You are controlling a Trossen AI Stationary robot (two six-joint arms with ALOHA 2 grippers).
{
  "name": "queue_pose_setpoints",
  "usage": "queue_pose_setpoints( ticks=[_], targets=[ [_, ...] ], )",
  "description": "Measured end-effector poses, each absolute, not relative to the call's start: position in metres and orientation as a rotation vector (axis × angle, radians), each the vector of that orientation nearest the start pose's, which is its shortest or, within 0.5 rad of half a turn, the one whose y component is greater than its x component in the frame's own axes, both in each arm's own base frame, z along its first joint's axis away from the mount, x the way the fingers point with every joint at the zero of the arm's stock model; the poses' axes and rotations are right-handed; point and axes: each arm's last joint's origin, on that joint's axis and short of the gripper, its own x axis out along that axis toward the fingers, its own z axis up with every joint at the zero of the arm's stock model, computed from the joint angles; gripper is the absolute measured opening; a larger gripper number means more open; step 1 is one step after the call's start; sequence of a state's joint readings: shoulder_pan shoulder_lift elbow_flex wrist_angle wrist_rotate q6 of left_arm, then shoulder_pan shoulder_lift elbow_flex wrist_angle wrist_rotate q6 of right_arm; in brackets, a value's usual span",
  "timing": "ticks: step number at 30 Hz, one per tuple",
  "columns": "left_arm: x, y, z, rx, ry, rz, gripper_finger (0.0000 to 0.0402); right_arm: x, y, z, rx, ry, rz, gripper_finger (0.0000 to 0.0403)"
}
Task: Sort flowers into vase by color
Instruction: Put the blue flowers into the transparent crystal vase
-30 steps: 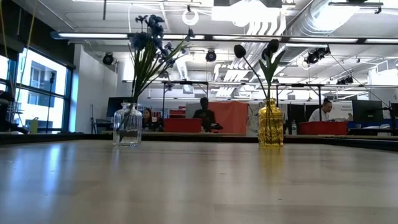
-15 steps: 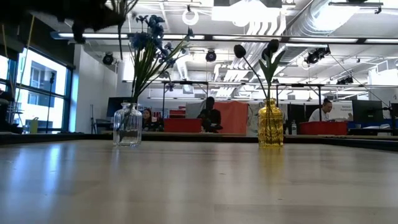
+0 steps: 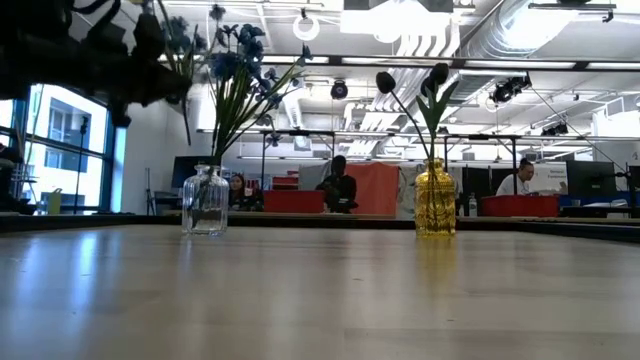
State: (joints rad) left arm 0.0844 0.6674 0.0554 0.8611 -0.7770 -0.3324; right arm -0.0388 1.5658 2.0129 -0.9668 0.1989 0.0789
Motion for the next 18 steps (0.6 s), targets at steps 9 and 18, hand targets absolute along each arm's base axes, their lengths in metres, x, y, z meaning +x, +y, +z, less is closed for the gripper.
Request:
queue_pose_setpoints(
  ticks=[9, 18],
  targets=[
    [0.1322, 0.0304, 0.1906, -0.437, -0.369, 0.744, 0.0000, 0.2966, -0.0180, 0.4798, 0.046, 0.508, -0.258, 0.0252],
    [0.1357, 0.0319, 0.1843, -0.434, -0.337, 0.811, 0.0000, 0.2963, -0.0202, 0.4799, 0.047, 0.505, -0.292, 0.0252]
  ],
)
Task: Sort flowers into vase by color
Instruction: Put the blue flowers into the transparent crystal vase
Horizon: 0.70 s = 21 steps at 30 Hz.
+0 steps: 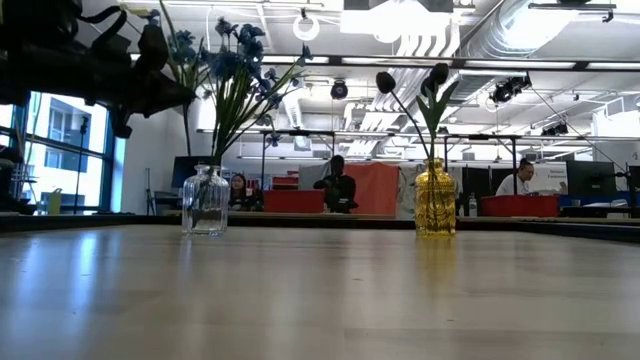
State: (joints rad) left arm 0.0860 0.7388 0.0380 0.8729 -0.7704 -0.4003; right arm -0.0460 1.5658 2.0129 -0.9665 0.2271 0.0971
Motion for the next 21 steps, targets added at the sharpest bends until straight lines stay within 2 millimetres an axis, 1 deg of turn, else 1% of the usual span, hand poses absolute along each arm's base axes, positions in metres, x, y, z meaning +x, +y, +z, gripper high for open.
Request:
queue_pose_setpoints(
  ticks=[5, 8, 12, 21],
  targets=[
    [0.139, 0.033, 0.180, -0.472, -0.327, 0.817, 0.0000, 0.296, -0.020, 0.480, 0.046, 0.505, -0.297, 0.0252],
    [0.139, 0.034, 0.181, -0.482, -0.352, 0.819, 0.0000, 0.296, -0.020, 0.480, 0.048, 0.504, -0.298, 0.0252],
    [0.140, 0.036, 0.183, -0.437, -0.362, 0.831, 0.0000, 0.296, -0.020, 0.480, 0.056, 0.501, -0.300, 0.0252],
    [0.145, 0.044, 0.177, -0.404, -0.310, 0.812, 0.0000, 0.297, -0.021, 0.480, 0.054, 0.497, -0.306, 0.0252]
  ],
)
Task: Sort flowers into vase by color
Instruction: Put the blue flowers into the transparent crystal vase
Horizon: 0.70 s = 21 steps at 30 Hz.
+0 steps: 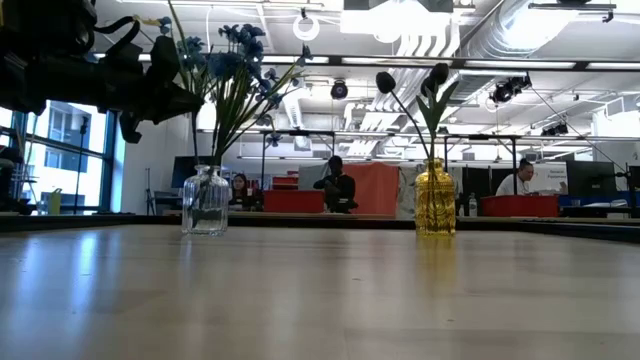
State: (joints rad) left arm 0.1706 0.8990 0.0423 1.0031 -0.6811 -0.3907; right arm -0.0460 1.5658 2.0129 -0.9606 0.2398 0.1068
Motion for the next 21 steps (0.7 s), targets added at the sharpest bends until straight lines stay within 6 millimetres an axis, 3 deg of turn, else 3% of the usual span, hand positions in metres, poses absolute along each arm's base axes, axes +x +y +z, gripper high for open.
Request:
queue_pose_setpoints(
  ticks=[8, 21],
  targets=[
    [0.149, 0.045, 0.183, -0.377, -0.327, 0.777, 0.0000, 0.297, -0.021, 0.481, 0.053, 0.496, -0.306, 0.0252],
    [0.157, 0.047, 0.170, -0.355, -0.248, 0.788, 0.0000, 0.296, -0.022, 0.481, 0.052, 0.496, -0.312, 0.0252]
  ],
)
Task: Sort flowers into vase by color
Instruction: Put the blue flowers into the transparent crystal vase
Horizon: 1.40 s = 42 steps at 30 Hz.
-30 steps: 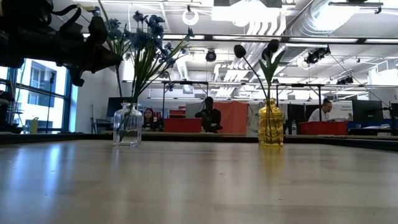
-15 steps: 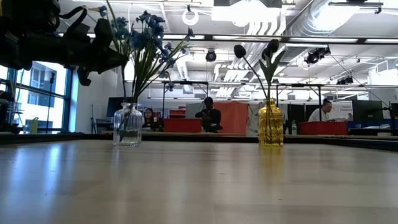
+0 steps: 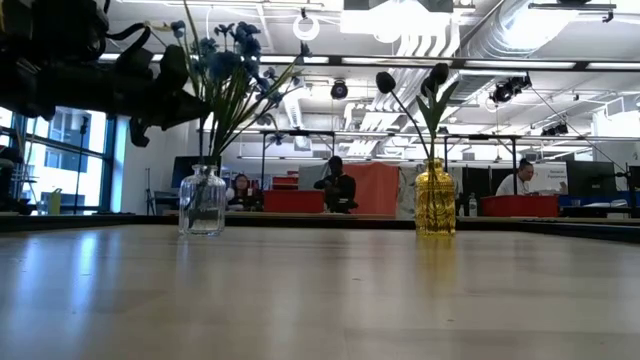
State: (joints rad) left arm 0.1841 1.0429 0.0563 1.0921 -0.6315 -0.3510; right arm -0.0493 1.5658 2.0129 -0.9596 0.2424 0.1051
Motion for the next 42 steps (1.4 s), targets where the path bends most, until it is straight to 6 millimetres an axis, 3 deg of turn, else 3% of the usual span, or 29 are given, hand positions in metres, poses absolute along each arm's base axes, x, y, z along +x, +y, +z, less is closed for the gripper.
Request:
queue_pose_setpoints(
  ticks=[9, 16, 28, 42],
  targets=[
    [0.161, 0.044, 0.172, -0.140, -0.174, 0.671, 0.0004, 0.296, -0.025, 0.481, 0.074, 0.493, -0.327, 0.0252],
    [0.163, 0.041, 0.164, -0.141, -0.090, 0.577, 0.0012, 0.296, -0.027, 0.481, 0.058, 0.496, -0.326, 0.0252],
    [0.163, 0.041, 0.156, -0.121, -0.004, 0.580, 0.0020, 0.295, -0.036, 0.481, 0.057, 0.497, -0.354, 0.0252],
    [0.163, 0.040, 0.152, -0.135, 0.047, 0.526, 0.0163, 0.295, -0.036, 0.480, 0.052, 0.499, -0.346, 0.0252]
  ],
)
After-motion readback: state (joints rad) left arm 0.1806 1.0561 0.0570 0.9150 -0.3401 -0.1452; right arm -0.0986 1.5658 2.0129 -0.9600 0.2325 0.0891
